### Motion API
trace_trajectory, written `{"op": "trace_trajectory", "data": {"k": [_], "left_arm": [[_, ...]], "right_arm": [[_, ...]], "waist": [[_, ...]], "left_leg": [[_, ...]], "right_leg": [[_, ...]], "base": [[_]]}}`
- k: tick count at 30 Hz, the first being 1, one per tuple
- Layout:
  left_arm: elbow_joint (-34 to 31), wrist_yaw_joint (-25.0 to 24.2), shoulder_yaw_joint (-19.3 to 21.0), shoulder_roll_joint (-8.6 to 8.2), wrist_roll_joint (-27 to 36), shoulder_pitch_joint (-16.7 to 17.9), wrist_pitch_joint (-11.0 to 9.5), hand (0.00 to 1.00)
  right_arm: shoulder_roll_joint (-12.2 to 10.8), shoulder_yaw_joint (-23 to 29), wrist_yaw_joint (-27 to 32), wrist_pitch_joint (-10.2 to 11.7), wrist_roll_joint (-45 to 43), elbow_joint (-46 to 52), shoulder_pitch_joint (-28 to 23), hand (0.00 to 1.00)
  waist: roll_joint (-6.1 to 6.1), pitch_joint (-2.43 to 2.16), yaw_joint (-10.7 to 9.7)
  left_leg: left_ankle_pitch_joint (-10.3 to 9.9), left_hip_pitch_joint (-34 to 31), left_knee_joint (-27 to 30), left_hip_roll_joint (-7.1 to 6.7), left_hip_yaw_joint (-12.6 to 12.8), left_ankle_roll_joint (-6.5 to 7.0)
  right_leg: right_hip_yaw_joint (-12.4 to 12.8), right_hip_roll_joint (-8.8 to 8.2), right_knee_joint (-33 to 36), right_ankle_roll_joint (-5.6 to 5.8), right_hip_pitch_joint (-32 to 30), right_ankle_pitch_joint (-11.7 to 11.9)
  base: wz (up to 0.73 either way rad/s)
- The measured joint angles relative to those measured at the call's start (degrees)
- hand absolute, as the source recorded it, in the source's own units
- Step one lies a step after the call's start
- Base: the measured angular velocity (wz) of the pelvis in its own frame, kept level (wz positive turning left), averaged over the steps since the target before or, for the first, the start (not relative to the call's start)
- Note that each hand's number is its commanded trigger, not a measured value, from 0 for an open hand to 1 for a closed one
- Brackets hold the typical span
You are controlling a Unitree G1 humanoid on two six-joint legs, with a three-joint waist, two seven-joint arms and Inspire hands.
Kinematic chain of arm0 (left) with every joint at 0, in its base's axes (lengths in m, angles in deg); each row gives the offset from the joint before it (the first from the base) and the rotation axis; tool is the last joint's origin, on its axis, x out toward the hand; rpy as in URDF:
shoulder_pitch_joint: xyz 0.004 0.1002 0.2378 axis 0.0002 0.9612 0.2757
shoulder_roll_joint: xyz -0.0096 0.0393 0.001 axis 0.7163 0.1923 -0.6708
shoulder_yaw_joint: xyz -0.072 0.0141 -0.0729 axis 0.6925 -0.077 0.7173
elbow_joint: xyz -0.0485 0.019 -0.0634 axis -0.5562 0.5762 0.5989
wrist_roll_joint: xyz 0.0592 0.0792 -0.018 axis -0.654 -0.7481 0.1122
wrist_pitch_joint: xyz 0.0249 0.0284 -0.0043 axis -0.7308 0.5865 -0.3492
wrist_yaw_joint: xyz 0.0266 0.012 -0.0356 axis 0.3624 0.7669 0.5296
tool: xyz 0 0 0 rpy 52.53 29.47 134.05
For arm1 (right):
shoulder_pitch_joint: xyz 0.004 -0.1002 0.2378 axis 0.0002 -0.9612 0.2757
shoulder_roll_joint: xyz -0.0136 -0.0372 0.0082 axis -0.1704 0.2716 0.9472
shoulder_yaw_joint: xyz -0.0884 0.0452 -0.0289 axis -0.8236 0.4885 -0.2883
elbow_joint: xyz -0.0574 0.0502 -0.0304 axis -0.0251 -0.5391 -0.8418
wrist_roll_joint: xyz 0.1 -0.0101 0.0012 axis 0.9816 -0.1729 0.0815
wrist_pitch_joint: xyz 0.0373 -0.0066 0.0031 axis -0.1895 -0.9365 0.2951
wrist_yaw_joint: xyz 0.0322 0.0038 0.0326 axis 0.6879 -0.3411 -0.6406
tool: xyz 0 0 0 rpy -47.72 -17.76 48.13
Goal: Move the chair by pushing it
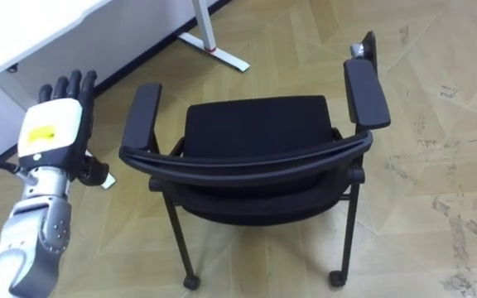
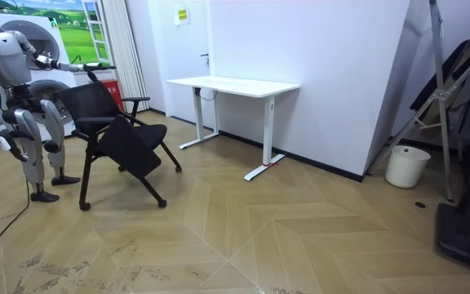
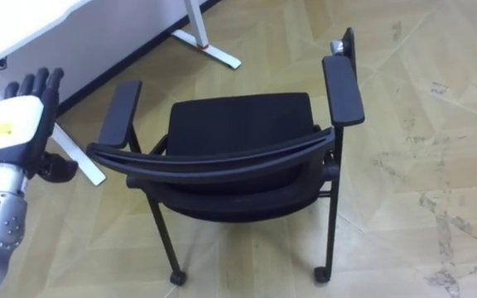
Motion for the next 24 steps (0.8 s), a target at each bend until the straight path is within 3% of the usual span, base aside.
{"op": "trace_trajectory", "data": {"k": [4, 9, 15, 20, 24], "left_arm": [[-0.59, -1.72, -0.68, -0.02, -0.47, -0.02, 0.38, 0.0], [-1.03, -4.28, -4.27, -0.03, -1.63, -0.03, 0.82, 0.0], [-1.15, -4.88, -8.74, -0.04, -2.31, -0.67, 0.65, 0.0], [-1.2, -5.16, -10.02, -0.07, -1.92, -0.82, 0.6, 0.0], [-1.17, -5.82, -10.34, -1.18, 0.08, -0.82, 0.47, 0.0]], "right_arm": [[-0.07, -0.02, 0.6, 0.07, 0.06, -0.29, -0.09, 0.0], [-0.22, -0.15, 0.96, 0.58, 0.06, -0.45, -0.14, 0.0], [-0.23, -0.65, 1.5, 0.87, 0.32, -0.54, 0.9, 0.0], [-0.22, -1.32, 1.44, 1.23, 0.69, -0.99, 0.45, 0.0], [-0.22, -1.88, 1.44, 1.23, 0.71, -0.99, 0.37, 0.0]], "waist": [[-0.27, 0.17, -0.23], [-0.26, 0.16, -0.51], [0.15, -0.05, -2.79], [-0.11, 0.13, -3.29], [-0.64, 0.32, -3.24]], "left_leg": [[0.0, -0.03, -0.03, -0.01, 0.04, 0.0], [0.0, -0.2, -0.03, -0.05, 0.03, 0.0], [0.0, 0.07, -0.11, -0.05, 0.04, 0.0], [0.0, 0.48, -0.21, -0.03, 0.36, 0.0], [0.0, 0.45, -0.19, -0.02, 0.59, 0.0]], "right_leg": [[0.15, 0.02, 0.0, 0.0, -0.06, 0.0], [0.36, -0.01, 0.01, 0.0, -0.2, 0.0], [1.09, -0.01, 0.01, 0.0, -0.07, 0.0], [1.6, -0.02, 0.04, 0.0, 0.01, 0.0], [1.62, -0.05, 0.13, 0.01, -0.15, 0.01]], "base": [[0.0], [0.0], [-0.02], [-0.05], [0.0]]}}
